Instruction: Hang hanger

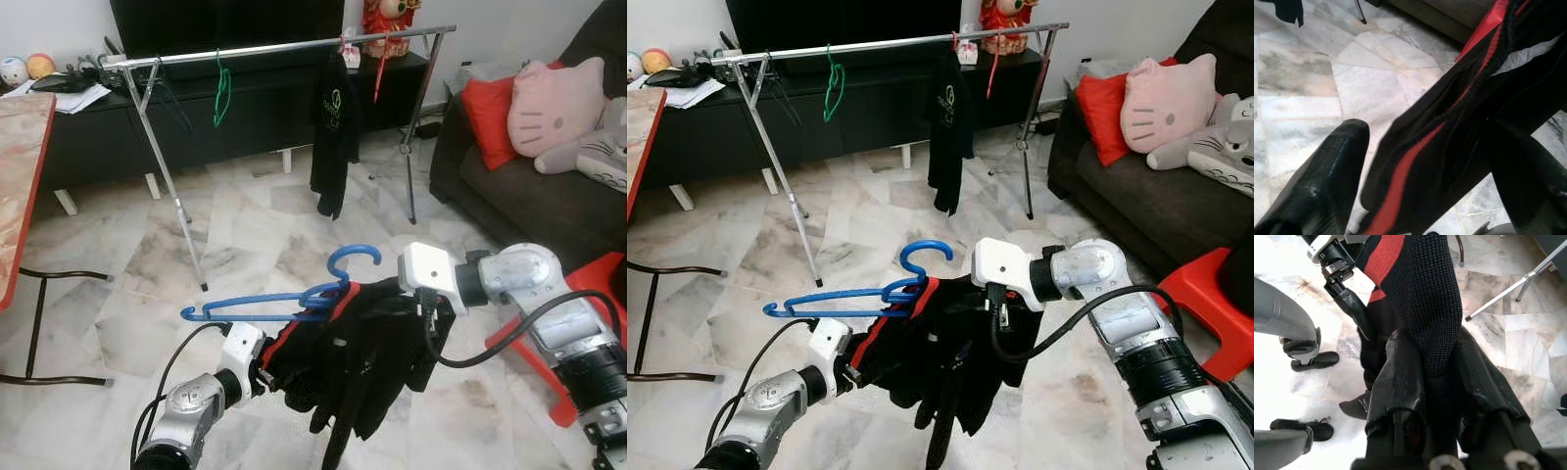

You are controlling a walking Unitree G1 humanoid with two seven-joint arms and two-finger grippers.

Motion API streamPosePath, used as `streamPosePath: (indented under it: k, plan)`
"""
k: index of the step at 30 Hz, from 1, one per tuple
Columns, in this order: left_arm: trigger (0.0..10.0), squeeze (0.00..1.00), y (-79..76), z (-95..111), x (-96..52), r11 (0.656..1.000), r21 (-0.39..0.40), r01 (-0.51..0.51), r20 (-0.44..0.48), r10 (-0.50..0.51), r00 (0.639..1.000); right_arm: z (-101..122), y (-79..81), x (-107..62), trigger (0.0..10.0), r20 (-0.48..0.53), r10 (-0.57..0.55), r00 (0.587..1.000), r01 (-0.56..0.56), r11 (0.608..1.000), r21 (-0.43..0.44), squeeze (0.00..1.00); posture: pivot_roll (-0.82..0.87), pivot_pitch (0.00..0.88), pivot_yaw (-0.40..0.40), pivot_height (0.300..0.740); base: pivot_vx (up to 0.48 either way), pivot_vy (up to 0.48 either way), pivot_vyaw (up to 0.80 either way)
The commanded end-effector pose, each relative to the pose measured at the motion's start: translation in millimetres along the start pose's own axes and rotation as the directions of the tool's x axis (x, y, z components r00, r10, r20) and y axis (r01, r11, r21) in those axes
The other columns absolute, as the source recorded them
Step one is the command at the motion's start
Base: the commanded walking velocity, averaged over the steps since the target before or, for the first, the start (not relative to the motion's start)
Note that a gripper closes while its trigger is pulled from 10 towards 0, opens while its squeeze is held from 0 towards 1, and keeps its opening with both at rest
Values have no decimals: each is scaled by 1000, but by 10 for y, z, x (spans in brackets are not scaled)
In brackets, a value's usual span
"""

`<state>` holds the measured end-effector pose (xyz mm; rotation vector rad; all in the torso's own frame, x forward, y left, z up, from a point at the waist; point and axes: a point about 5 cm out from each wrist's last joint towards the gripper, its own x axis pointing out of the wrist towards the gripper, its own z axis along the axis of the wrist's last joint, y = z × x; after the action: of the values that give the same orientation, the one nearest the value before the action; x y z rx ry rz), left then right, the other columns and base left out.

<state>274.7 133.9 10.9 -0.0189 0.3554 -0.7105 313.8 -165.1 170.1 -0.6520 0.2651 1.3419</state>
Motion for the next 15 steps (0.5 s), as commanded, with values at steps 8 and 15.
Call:
streamPosePath:
  k: [8, 15]
  plan:
    - [0, 0, 0, -106, -57, 1000, 2, 16, -39, -16, 999, 29, 1, -13, 0, 9, -16, 1000, 16, 1000, -12, 0, -136, 0, -62, 740, 0, 0, 0]
    - [0, 0, -18, -142, -75, 999, -2, 44, -55, -44, 998, 16, 5, -21, 0, 6, -18, 1000, 18, 1000, -11, 0, -133, 0, -64, 740, 0, 0, 0]
